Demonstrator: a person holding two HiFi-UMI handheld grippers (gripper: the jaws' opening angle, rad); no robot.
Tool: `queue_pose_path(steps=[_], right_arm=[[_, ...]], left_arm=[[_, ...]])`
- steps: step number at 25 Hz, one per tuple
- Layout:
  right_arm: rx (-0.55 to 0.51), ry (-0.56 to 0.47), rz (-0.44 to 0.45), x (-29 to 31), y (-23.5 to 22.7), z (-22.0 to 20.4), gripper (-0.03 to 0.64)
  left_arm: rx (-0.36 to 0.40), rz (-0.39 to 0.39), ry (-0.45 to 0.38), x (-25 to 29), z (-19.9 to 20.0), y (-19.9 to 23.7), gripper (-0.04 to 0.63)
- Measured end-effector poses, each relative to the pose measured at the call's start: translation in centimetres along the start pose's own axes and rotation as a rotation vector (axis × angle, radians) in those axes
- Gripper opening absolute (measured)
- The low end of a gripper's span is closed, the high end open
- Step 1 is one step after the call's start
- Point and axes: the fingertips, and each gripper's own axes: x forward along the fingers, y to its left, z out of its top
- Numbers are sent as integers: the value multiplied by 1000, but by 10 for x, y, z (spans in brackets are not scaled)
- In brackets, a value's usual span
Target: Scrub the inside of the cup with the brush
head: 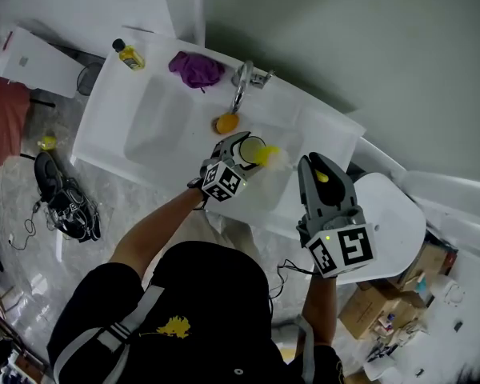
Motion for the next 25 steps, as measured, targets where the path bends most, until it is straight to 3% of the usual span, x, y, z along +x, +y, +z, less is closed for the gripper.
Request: queue_pose_path(steps=[9, 19, 25], right_arm=[[-10, 35, 80, 13, 23, 2, 75], [-21, -6, 146, 24, 49, 25, 75], [35, -54, 150, 26, 45, 33, 75]], left_arm=[[39, -63, -20, -6, 19, -21, 407], [71, -100, -49, -12, 36, -34, 407], [64, -118, -73, -17, 43, -42, 407]])
